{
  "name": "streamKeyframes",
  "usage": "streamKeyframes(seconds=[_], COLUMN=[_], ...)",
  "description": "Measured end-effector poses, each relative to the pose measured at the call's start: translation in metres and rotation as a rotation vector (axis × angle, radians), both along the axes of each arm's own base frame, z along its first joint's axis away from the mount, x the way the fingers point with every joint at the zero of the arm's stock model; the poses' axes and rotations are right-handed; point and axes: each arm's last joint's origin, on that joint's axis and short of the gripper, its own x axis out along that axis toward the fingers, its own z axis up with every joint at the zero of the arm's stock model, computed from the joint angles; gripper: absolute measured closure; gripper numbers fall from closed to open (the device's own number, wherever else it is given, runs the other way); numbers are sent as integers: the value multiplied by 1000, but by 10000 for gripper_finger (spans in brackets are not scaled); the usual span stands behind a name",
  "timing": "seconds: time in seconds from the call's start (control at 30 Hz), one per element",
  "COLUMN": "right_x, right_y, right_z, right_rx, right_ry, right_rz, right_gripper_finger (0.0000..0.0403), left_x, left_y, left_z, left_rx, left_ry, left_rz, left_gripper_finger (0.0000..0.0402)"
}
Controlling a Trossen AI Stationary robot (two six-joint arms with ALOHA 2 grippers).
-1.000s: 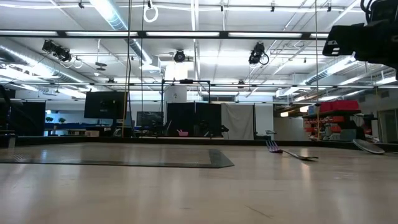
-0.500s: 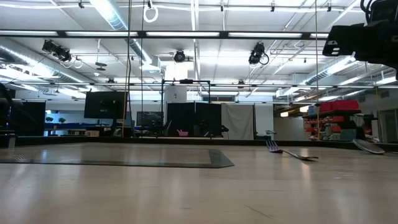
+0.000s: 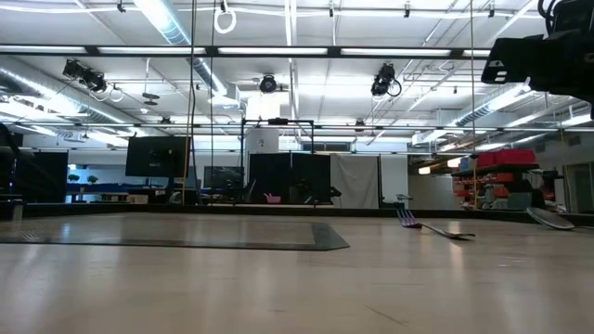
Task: Pick & Place Utensil
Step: Put the black bowl on the table mat
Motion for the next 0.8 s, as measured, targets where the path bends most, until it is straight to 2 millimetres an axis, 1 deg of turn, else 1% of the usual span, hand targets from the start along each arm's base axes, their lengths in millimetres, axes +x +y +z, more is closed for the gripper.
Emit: streamKeyframes(seconds=[0.27,0.67,0.8], right_x=[0,0,0], right_y=[0,0,0], right_z=[0,0,0], right_rx=[0,0,0], right_ry=[0,0,0], right_rz=[0,0,0], right_gripper_finger=[387,387,387], left_x=[-9,-12,-13], left_y=[-9,-11,-16], left_z=[0,-1,-11], left_rx=[-24,-28,-9], left_ry=[-46,-56,-10], left_rz=[-14,-34,-77], left_gripper_finger=[253,255,255])
